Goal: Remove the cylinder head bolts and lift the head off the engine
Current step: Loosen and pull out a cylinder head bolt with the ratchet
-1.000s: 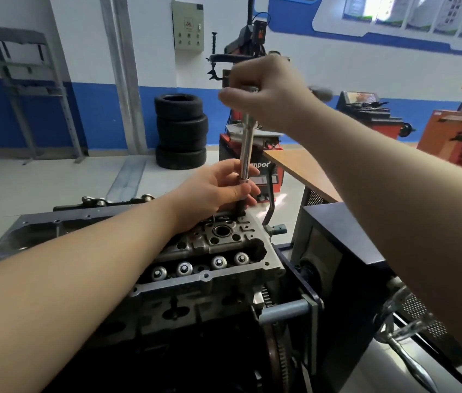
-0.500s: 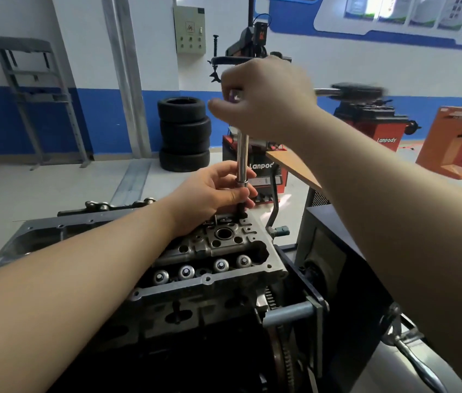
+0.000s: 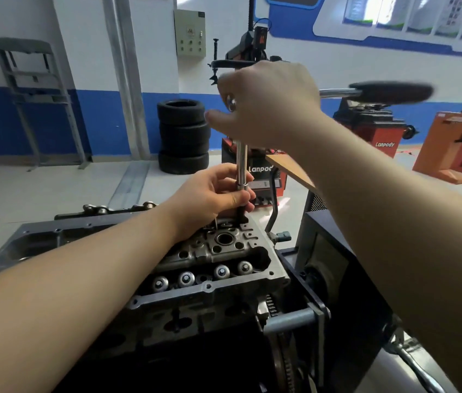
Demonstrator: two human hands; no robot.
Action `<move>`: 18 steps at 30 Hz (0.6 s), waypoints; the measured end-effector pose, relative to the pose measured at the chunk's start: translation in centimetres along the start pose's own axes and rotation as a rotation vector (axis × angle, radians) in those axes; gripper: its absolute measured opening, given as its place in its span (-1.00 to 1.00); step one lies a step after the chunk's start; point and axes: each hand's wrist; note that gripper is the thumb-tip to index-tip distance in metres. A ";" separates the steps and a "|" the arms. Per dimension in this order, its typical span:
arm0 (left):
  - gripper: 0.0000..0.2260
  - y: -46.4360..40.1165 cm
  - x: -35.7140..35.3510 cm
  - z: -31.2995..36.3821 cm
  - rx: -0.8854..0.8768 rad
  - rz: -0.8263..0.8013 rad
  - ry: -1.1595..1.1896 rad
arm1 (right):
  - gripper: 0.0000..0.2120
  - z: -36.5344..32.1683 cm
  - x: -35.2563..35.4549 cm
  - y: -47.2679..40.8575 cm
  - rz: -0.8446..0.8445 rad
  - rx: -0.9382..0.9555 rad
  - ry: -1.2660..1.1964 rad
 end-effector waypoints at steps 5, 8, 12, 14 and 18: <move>-0.69 -0.5 -0.5 -0.1 -0.010 -0.002 -0.086 | -0.65 2.5 -1.1 0.5 -0.155 -0.144 -0.665; -0.68 -0.7 -0.3 -0.3 -0.007 0.021 -0.072 | -0.66 2.1 -1.0 -0.6 -0.242 -0.148 -0.293; -0.68 -0.5 -0.3 -0.3 -0.014 0.033 -0.038 | -0.65 0.0 -0.1 -1.2 -0.225 -0.189 0.207; -0.73 -0.2 0.1 -0.3 -0.024 0.019 -0.026 | -0.58 -0.9 -0.1 -0.9 -0.077 -0.102 0.231; -0.74 -0.2 -0.1 0.0 -0.019 0.006 -0.058 | -0.57 1.5 -0.6 -0.7 -0.149 -0.011 -0.313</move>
Point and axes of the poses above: each hand's wrist, its own y-axis away from the middle knuckle, its own x-axis out of the back of the hand, z = x × y, and after that the axes turned 5 degrees about y, right-handed
